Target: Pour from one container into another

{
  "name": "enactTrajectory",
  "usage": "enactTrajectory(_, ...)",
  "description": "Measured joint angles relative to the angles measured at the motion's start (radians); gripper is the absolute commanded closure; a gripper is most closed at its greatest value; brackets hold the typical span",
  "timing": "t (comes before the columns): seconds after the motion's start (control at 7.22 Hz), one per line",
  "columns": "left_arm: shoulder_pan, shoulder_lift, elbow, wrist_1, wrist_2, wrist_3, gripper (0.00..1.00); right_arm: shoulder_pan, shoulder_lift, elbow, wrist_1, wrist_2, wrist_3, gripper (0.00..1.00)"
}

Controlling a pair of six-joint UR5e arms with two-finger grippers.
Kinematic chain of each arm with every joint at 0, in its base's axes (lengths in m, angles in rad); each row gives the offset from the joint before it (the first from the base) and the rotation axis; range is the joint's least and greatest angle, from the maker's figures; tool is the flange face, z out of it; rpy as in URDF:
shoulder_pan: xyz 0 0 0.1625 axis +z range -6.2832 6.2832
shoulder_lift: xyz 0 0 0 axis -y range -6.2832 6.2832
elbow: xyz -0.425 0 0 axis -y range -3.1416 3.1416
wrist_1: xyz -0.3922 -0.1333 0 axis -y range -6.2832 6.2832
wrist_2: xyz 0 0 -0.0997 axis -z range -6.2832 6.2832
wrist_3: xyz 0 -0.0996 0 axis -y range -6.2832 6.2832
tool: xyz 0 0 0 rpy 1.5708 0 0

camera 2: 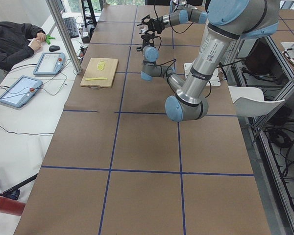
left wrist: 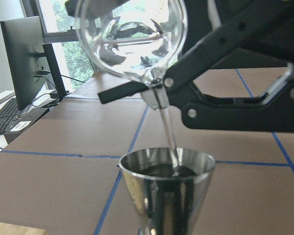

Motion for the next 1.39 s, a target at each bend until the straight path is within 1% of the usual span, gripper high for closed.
enactTrajectory(0.55,-0.001,0.000,-0.001,0.000,0.000,0.000,1.00,0.002,0.002,0.000,0.000,-0.005,-0.013,1.00)
enactTrajectory(0.83,-0.001,0.000,-0.001,0.000,0.000,0.000,1.00,0.004,0.017,0.000,0.009,-0.001,0.013,1.00)
enactTrajectory(0.97,-0.001,0.000,-0.001,0.000,0.000,0.000,1.00,0.007,0.028,0.003,0.037,0.023,0.105,1.00)
enactTrajectory(1.11,-0.001,0.000,-0.001,0.000,0.000,0.000,1.00,0.013,0.030,0.007,0.103,0.091,0.298,1.00)
enactTrajectory(1.25,-0.001,0.000,-0.001,-0.002,0.000,0.000,1.00,0.022,0.027,0.020,0.154,0.155,0.453,1.00)
enactTrajectory(1.39,-0.001,0.000,-0.001,-0.004,0.000,0.000,1.00,0.030,0.017,0.053,0.175,0.184,0.519,1.00)
